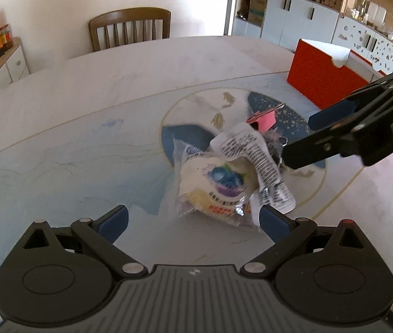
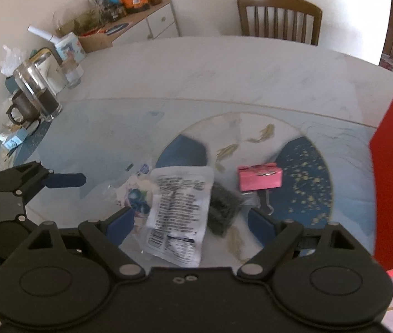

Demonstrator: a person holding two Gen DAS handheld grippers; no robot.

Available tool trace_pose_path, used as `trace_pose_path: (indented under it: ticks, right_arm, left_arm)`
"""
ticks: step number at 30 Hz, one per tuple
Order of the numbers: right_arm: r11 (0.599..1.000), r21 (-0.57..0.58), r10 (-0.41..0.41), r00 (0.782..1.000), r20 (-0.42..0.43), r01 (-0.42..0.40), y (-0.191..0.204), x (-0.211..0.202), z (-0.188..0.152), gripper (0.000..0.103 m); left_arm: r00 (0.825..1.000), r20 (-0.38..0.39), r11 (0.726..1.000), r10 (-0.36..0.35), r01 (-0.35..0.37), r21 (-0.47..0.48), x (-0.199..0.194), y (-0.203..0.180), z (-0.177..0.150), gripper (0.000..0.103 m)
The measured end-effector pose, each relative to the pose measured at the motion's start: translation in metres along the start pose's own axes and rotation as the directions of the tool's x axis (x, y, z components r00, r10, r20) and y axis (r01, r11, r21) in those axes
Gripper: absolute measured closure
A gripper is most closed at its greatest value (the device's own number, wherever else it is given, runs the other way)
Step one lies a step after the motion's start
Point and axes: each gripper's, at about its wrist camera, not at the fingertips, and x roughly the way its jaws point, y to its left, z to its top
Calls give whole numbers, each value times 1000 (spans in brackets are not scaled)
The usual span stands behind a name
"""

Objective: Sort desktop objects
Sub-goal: 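Grasp white printed packet with right tool while left tool grasps blueberry bun bag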

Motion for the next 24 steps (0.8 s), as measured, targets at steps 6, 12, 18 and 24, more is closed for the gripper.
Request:
trace_pose_path:
  ticks: [6, 12, 18, 24]
  right_arm:
    - [1000, 7, -7, 999, -32, 7, 3, 23, 4, 14]
    - [1000, -9, -15, 998, -60, 14, 4, 37, 6, 16]
    - [1000, 1, -8, 996, -87, 8, 1, 48, 6, 18]
    - [1000, 17, 3, 996, -88, -2, -1, 53, 8, 28]
  left_arm:
    - [1000, -9, 1000, -9, 9, 4, 3, 3, -2, 2]
    - [1000, -15, 1000, -10, 10, 6, 7, 2, -1, 2]
    - [1000, -25, 1000, -12, 13, 13, 14, 2, -1, 2]
    - [999, -30, 1000, -12, 12, 16, 18, 1, 0, 2]
